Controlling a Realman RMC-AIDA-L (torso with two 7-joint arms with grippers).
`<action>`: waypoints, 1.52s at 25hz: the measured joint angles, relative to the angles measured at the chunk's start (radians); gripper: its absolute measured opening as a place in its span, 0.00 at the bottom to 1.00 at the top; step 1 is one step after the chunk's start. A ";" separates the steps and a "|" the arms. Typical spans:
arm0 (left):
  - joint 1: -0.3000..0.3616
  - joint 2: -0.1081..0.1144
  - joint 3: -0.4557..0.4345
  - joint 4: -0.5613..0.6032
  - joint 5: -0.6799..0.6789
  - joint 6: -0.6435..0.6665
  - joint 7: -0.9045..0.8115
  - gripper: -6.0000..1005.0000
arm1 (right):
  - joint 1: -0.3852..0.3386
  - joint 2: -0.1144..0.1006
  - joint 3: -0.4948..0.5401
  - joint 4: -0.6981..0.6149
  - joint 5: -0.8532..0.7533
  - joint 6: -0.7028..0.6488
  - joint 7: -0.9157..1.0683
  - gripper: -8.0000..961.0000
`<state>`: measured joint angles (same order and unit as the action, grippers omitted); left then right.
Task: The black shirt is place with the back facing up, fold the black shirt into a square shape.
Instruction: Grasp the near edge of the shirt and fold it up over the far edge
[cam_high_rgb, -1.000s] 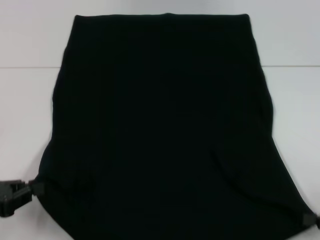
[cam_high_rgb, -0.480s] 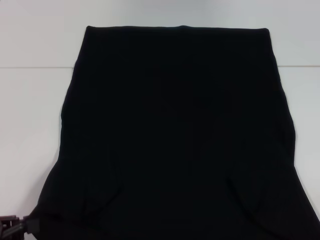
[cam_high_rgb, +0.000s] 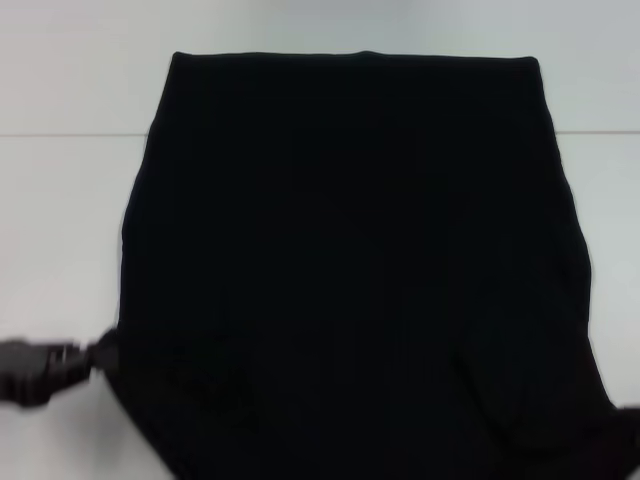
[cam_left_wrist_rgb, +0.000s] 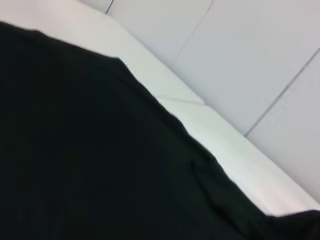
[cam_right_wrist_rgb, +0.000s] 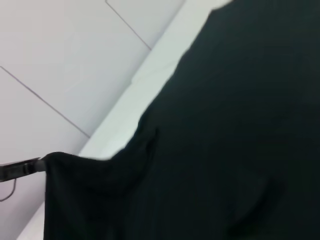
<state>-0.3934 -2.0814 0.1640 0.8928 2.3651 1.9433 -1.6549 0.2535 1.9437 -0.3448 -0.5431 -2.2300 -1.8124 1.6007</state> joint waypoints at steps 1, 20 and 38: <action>-0.026 0.010 -0.001 -0.022 -0.006 -0.026 -0.014 0.09 | 0.017 -0.001 0.017 0.000 0.000 0.000 0.002 0.04; -0.437 0.093 0.014 -0.391 -0.087 -0.865 -0.060 0.09 | 0.448 0.017 0.107 0.124 0.004 0.690 0.128 0.04; -0.532 0.082 0.023 -0.506 -0.224 -1.211 0.086 0.09 | 0.656 0.036 0.022 0.185 0.004 1.126 0.144 0.04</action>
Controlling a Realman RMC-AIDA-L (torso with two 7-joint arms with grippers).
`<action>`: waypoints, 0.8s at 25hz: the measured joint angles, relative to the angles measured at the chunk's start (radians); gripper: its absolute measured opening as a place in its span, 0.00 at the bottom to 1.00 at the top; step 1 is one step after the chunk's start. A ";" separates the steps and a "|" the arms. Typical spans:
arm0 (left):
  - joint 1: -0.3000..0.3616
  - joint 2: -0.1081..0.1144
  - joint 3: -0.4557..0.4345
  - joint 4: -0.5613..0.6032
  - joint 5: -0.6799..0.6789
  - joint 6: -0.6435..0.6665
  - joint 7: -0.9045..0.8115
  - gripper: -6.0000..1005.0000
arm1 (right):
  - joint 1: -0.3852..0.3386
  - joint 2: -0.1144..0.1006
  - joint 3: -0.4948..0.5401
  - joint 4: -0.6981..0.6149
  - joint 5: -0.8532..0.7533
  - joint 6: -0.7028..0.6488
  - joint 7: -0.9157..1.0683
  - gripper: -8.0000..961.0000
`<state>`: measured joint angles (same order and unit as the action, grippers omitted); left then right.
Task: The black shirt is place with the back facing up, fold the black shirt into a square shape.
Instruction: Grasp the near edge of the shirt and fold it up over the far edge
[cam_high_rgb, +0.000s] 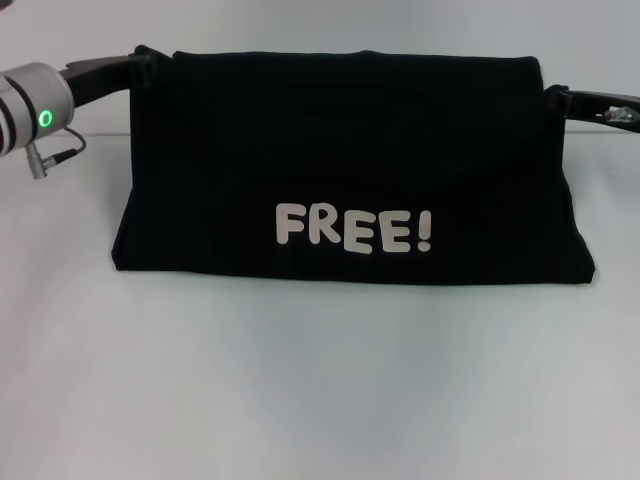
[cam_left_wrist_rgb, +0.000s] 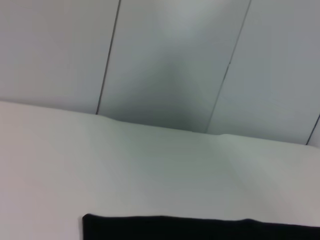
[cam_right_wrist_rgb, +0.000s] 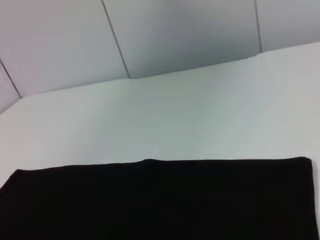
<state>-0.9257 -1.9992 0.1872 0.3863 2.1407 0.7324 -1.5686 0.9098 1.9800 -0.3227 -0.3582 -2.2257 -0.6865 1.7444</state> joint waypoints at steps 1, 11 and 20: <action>-0.003 -0.005 0.000 -0.017 0.000 -0.028 0.006 0.09 | 0.000 0.000 0.000 0.004 0.000 0.005 0.000 0.04; 0.012 -0.055 -0.001 -0.076 -0.004 -0.132 0.065 0.09 | -0.024 0.024 0.006 0.053 0.002 0.081 -0.005 0.04; 0.018 -0.083 0.003 -0.079 0.004 -0.155 0.087 0.11 | -0.040 0.044 0.001 0.048 0.043 0.072 -0.008 0.15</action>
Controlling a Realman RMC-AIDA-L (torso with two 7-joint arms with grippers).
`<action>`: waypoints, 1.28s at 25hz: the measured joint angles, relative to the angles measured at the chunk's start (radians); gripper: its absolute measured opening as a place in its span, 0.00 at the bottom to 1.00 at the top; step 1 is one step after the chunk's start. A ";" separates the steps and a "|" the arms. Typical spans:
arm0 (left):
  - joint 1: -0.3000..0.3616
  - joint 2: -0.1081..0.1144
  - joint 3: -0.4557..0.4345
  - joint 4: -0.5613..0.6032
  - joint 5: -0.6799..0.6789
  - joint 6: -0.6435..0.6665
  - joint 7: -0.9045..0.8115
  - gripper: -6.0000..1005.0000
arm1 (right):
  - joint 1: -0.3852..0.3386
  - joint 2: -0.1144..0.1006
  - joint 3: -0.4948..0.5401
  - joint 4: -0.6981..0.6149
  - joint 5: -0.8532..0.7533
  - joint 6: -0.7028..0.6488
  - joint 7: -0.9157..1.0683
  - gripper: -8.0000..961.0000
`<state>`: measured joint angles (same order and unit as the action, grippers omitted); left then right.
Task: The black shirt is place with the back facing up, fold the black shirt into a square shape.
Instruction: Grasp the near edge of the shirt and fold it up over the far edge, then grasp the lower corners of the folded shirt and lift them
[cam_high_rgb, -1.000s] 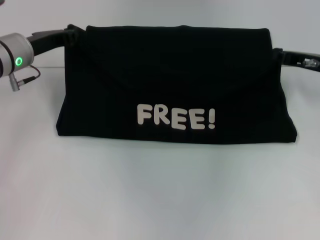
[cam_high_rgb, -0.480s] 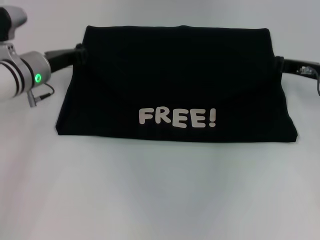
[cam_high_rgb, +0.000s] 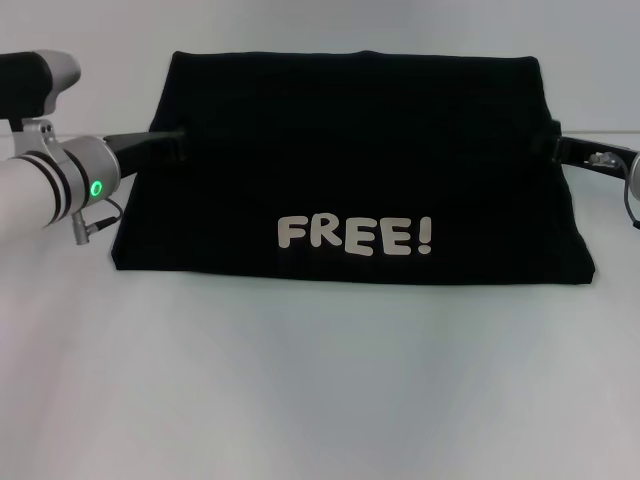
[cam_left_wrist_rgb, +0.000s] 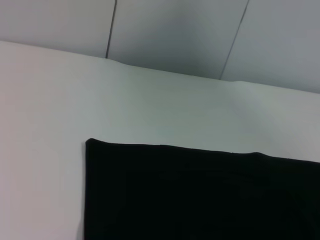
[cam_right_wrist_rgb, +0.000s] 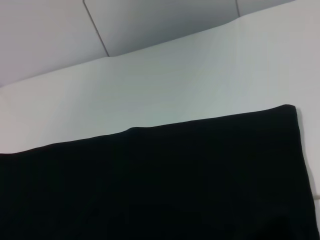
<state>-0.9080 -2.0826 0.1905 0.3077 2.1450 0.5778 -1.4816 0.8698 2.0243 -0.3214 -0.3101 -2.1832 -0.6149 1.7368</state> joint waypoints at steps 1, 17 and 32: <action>0.000 -0.001 0.002 0.000 0.000 0.000 0.002 0.12 | 0.000 0.002 0.000 -0.002 0.000 0.000 0.000 0.20; 0.045 0.029 0.046 0.073 0.000 -0.008 -0.021 0.42 | -0.045 0.004 0.002 -0.050 0.061 -0.010 -0.014 0.67; 0.255 -0.004 0.148 0.265 0.006 0.439 -0.209 0.88 | -0.247 -0.021 0.006 -0.153 0.164 -0.556 -0.008 0.69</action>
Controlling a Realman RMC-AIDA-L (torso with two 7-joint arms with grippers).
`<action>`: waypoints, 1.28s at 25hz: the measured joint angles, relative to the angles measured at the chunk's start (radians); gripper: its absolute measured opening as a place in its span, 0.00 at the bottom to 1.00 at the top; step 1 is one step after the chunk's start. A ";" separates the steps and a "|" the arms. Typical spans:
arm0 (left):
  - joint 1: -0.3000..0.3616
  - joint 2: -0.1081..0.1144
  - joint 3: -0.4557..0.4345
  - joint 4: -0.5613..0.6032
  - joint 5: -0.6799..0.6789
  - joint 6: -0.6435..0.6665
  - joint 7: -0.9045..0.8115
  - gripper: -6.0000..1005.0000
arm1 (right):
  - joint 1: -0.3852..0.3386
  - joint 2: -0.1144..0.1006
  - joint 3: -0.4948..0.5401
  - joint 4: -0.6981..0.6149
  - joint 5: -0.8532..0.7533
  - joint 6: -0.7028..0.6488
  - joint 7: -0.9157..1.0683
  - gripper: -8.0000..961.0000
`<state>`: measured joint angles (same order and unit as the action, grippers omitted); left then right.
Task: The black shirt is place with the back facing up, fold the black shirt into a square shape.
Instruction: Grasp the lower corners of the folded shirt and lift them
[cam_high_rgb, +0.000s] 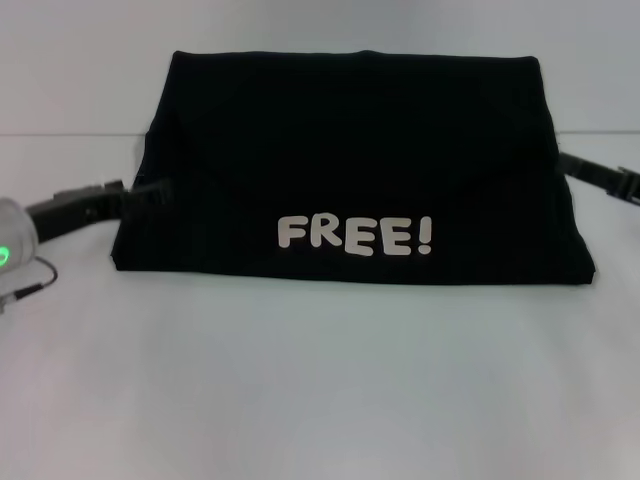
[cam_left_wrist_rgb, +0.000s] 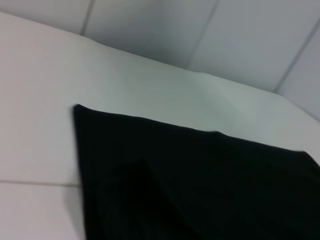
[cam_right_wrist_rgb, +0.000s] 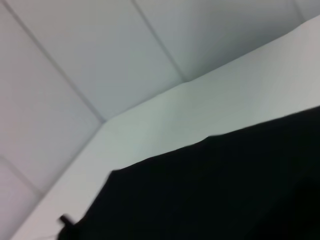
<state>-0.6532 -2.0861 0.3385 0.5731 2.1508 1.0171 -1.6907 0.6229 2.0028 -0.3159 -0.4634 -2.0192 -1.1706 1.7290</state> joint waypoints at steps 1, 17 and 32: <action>0.018 -0.004 0.012 0.022 0.000 0.029 0.000 0.88 | -0.012 -0.005 -0.002 0.000 0.000 -0.030 0.000 0.69; 0.087 -0.022 0.062 0.030 -0.001 0.028 -0.005 0.88 | -0.083 -0.032 -0.005 0.005 -0.017 -0.256 0.078 0.68; 0.079 -0.037 0.109 -0.016 -0.001 -0.071 0.003 0.87 | -0.083 -0.025 -0.006 0.008 -0.016 -0.247 0.071 0.68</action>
<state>-0.5737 -2.1234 0.4477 0.5570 2.1499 0.9460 -1.6879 0.5402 1.9781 -0.3222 -0.4550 -2.0354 -1.4173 1.7999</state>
